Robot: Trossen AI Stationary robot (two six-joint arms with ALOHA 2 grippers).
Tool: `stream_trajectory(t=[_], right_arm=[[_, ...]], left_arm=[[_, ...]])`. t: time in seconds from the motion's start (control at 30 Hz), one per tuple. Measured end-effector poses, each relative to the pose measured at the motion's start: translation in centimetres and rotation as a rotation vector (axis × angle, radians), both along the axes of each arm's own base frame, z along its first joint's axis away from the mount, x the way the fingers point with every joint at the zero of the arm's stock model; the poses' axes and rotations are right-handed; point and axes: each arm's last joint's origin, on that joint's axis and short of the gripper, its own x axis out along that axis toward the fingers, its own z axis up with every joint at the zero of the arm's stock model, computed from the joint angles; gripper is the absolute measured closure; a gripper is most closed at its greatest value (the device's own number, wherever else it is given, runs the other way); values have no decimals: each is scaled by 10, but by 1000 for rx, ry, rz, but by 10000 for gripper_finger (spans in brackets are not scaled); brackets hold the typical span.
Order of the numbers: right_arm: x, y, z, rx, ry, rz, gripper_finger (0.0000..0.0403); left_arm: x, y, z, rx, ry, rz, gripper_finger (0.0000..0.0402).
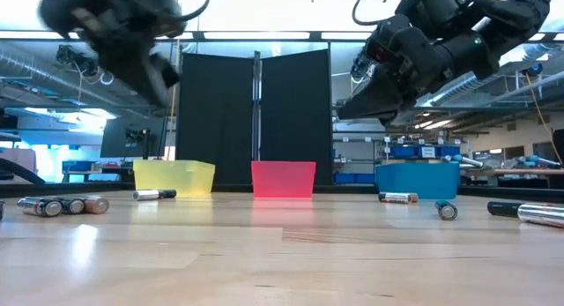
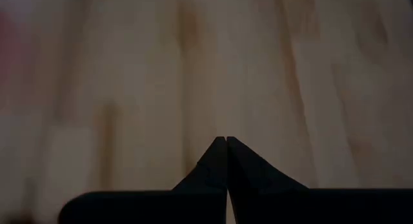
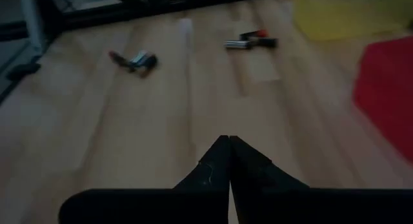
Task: Sort batteries
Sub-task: Put the brown battery into the yellow bin
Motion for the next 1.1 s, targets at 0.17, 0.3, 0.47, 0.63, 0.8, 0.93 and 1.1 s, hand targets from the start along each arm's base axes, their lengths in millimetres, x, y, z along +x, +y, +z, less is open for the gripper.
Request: stream_trajectory(t=[0.17, 0.3, 0.47, 0.63, 0.8, 0.93, 1.1], right_arm=[[6, 10, -5, -1, -26, 16, 385], [7, 13, -4, -2, -34, 21, 384], [7, 13, -4, -5, -41, 18, 389], [7, 13, -3, -8, -51, 14, 382], [7, 13, -2, -8, -53, 14, 385], [7, 13, -3, -9, -50, 14, 390], [7, 13, -3, -15, -50, 17, 381]], left_arm=[[-11, -16, -8, -30, 130, -7, 396], [-9, -22, -13, -33, 149, -14, 393], [4, -29, -30, -19, 193, -52, 358], [17, -35, -53, -27, 259, -76, 309], [28, -39, -64, -38, 241, -110, 272], [30, -40, -72, -29, 281, -112, 260], [32, -41, -78, -20, 299, -133, 258]])
